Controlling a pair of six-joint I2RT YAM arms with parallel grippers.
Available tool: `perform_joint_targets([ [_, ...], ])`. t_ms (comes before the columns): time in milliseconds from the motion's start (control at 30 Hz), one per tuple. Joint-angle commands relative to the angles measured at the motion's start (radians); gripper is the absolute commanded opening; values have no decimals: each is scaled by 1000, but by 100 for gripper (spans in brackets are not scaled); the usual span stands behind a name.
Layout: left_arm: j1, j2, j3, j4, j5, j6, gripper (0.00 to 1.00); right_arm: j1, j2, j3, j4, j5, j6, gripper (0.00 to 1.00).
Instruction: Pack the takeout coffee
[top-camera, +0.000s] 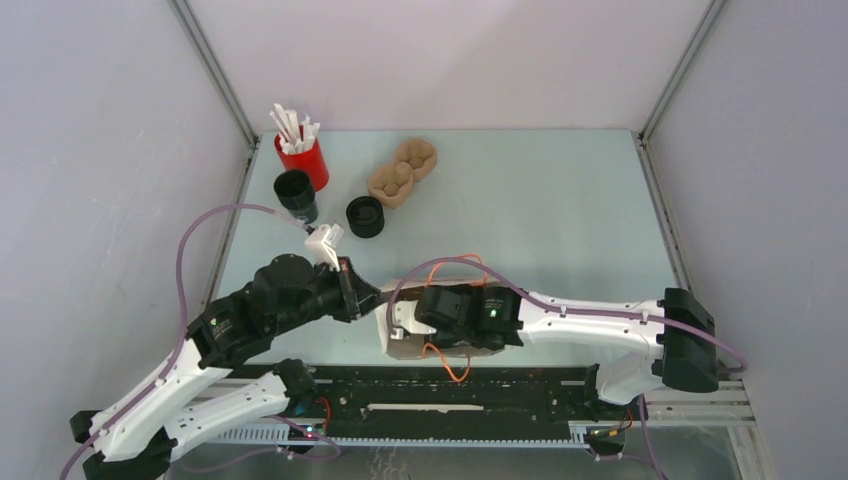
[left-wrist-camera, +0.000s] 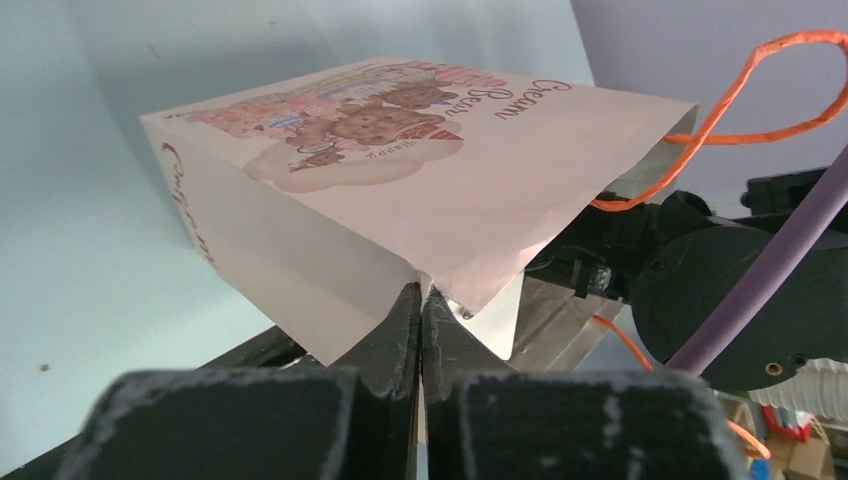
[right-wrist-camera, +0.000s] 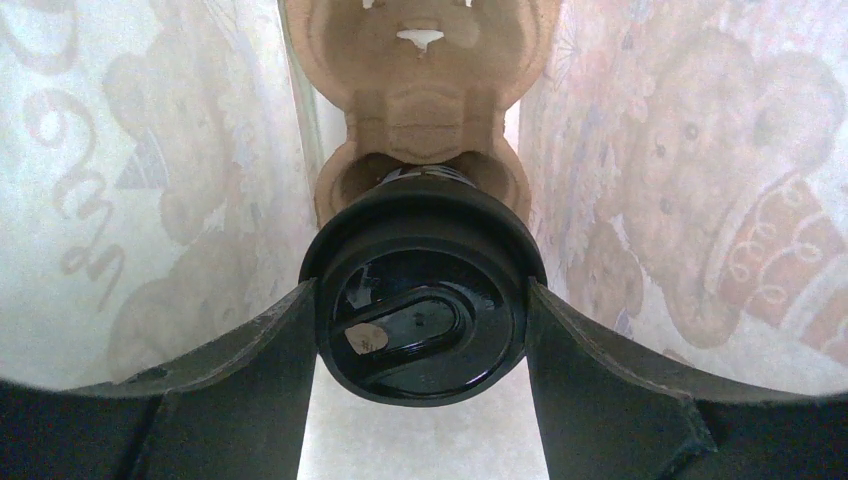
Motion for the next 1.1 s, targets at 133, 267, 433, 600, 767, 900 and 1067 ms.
perform_joint_targets([
  [133, 2, 85, 153, -57, -122, 80, 8, -88, 12, 37, -7, -150, -24, 30],
  [267, 3, 137, 215, -104, -196, 131, 14, -131, 18, 47, -19, -197, -24, 30],
  [433, 6, 190, 277, -112, -244, 190, 32, -186, 42, 61, -22, -282, -19, 30],
  [600, 8, 232, 343, -138, -311, 253, 55, -245, 98, 114, -58, -356, 6, 30],
  [767, 7, 222, 366, -147, -360, 301, 69, -294, 166, 192, -131, -459, 23, 30],
  [900, 8, 193, 356, -152, -399, 322, 72, -334, 206, 240, -195, -549, 23, 31],
  [1067, 7, 155, 335, -151, -428, 332, 72, -366, 247, 247, -229, -618, 14, 31],
])
